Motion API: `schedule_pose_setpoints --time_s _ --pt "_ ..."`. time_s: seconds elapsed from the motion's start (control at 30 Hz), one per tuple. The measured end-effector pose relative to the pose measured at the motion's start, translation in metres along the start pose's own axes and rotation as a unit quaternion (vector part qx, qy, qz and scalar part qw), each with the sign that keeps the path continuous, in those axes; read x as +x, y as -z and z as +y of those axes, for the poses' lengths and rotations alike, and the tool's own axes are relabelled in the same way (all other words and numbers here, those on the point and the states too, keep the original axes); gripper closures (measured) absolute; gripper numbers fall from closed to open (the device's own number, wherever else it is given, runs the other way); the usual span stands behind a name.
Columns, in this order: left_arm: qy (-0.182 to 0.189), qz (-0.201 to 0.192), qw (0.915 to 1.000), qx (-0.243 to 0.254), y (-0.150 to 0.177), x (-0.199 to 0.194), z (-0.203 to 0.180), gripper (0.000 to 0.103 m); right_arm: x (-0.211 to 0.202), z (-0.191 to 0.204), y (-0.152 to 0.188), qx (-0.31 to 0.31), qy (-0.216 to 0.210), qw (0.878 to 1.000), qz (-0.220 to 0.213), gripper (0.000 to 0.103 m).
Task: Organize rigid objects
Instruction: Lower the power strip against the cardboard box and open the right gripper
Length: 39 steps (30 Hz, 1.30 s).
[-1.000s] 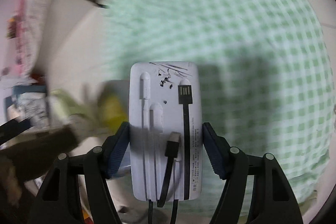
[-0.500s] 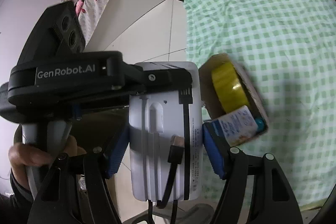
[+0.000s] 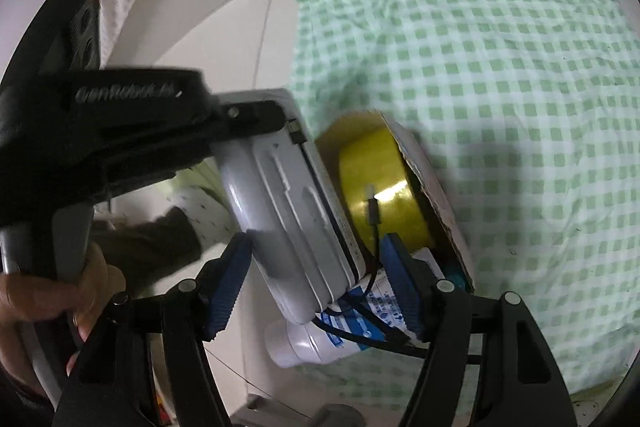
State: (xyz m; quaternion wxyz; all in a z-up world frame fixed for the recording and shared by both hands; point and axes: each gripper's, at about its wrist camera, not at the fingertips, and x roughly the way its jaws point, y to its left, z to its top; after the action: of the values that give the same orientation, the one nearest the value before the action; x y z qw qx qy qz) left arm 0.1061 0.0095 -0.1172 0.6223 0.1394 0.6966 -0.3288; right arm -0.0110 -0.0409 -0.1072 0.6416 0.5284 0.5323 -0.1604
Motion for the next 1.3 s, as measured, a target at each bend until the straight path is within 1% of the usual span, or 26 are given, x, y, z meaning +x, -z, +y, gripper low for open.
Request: schedule_pose_setpoints --time_s 0.1,0.23,0.27,0.33,0.37,0.4,0.43,0.47,0.5,0.53,0.57,0.6,0.67,0.7,0.73,0.77,0.8,0.87,0.93,0.97,1.03,1.07,1.1,1.13,1.23,1.3 --pt "-0.002 0.003 0.9991 -0.043 -0.006 0.007 0.011 0.086 -0.003 0.003 0.005 -0.016 0.031 0.999 0.006 0.034" --pt "-0.008 -0.006 0.9973 -0.073 -0.015 0.014 0.019 0.086 -0.007 0.003 0.005 -0.039 0.079 0.996 0.003 0.031" --pt "-0.004 -0.014 0.9967 -0.080 -0.015 0.015 0.021 0.086 -0.013 0.001 0.006 -0.033 0.082 0.996 -0.001 0.031" --pt "0.000 -0.026 0.9960 -0.085 -0.013 0.012 0.024 0.087 -0.027 -0.006 0.008 -0.007 0.070 0.997 -0.019 0.030" --pt "-0.002 -0.031 0.9963 -0.081 -0.011 0.013 0.021 0.087 -0.032 -0.010 0.009 0.006 0.063 0.998 -0.027 0.026" --pt "-0.003 -0.027 0.9971 -0.072 -0.011 0.015 0.018 0.087 -0.038 -0.014 0.011 0.023 0.054 0.998 -0.036 0.019" --pt "-0.008 -0.013 0.9981 -0.059 -0.011 0.021 0.014 0.086 -0.047 -0.020 0.013 0.043 0.044 0.997 -0.045 0.018" --pt "-0.003 0.007 0.9987 -0.051 -0.010 0.028 0.011 0.076 -0.051 -0.022 0.015 0.054 0.038 0.997 -0.051 0.018" --pt "0.012 0.031 0.9983 -0.047 -0.009 0.037 0.009 0.056 -0.057 -0.026 0.018 0.066 0.031 0.996 -0.057 0.018" --pt "0.033 0.055 0.9969 -0.047 -0.007 0.046 0.008 0.047 -0.061 -0.030 0.021 0.077 0.026 0.995 -0.060 0.017" --pt "0.053 0.076 0.9944 -0.051 -0.003 0.053 0.007 0.028 -0.063 -0.034 0.024 0.088 0.024 0.994 -0.060 0.014" --pt "0.061 0.076 0.9941 -0.048 0.001 0.055 0.005 0.021 -0.064 -0.037 0.027 0.096 0.025 0.993 -0.059 0.011" --pt "0.045 0.070 0.9961 -0.030 0.005 0.052 0.000 0.020 -0.062 -0.045 0.032 0.112 0.033 0.992 -0.056 0.008" --pt "0.024 0.070 0.9971 -0.020 0.007 0.048 -0.003 0.016 -0.063 -0.048 0.036 0.117 0.036 0.991 -0.055 0.008" --pt "0.028 0.078 0.9965 -0.014 0.009 0.044 -0.004 0.015 -0.063 -0.051 0.039 0.122 0.040 0.990 -0.053 0.008" --pt "0.023 0.067 0.9974 -0.012 0.011 0.035 -0.005 0.014 -0.061 -0.055 0.044 0.129 0.046 0.990 -0.045 0.004" --pt "0.030 0.055 0.9979 -0.016 0.013 0.026 -0.004 0.013 -0.059 -0.058 0.046 0.134 0.052 0.989 -0.035 0.000" --pt "0.050 0.036 0.9979 -0.020 0.018 0.010 -0.005 0.013 -0.056 -0.061 0.052 0.137 0.064 0.988 -0.019 0.000" --pt "0.083 0.011 0.9965 0.003 0.028 -0.015 -0.009 0.013 -0.056 -0.061 0.055 0.132 0.072 0.989 -0.011 0.000" --pt "0.085 0.003 0.9963 0.015 0.031 -0.025 -0.013 0.013 -0.056 -0.060 0.055 0.127 0.076 0.989 -0.008 0.000" --pt "0.092 -0.008 0.9946 0.048 0.040 -0.052 -0.021 0.008 -0.057 -0.058 0.057 0.116 0.093 0.989 0.003 0.000" --pt "0.093 -0.011 0.9938 0.061 0.043 -0.064 -0.023 0.000 -0.059 -0.056 0.058 0.106 0.106 0.989 0.010 0.000" --pt "0.089 -0.017 0.9931 0.074 0.047 -0.076 -0.024 0.000 -0.060 -0.054 0.059 0.098 0.116 0.988 0.013 0.000" --pt "0.068 -0.039 0.9917 0.102 0.054 -0.093 -0.028 0.000 -0.063 -0.053 0.061 0.086 0.128 0.988 0.015 0.000" --pt "0.019 -0.097 0.9811 0.166 0.072 -0.129 -0.034 0.000 -0.068 -0.050 0.065 0.065 0.165 0.984 0.012 0.000" --pt "0.005 -0.097 0.9758 0.196 0.091 -0.140 -0.037 0.000 -0.069 -0.054 0.068 0.078 0.173 0.982 0.011 0.000"
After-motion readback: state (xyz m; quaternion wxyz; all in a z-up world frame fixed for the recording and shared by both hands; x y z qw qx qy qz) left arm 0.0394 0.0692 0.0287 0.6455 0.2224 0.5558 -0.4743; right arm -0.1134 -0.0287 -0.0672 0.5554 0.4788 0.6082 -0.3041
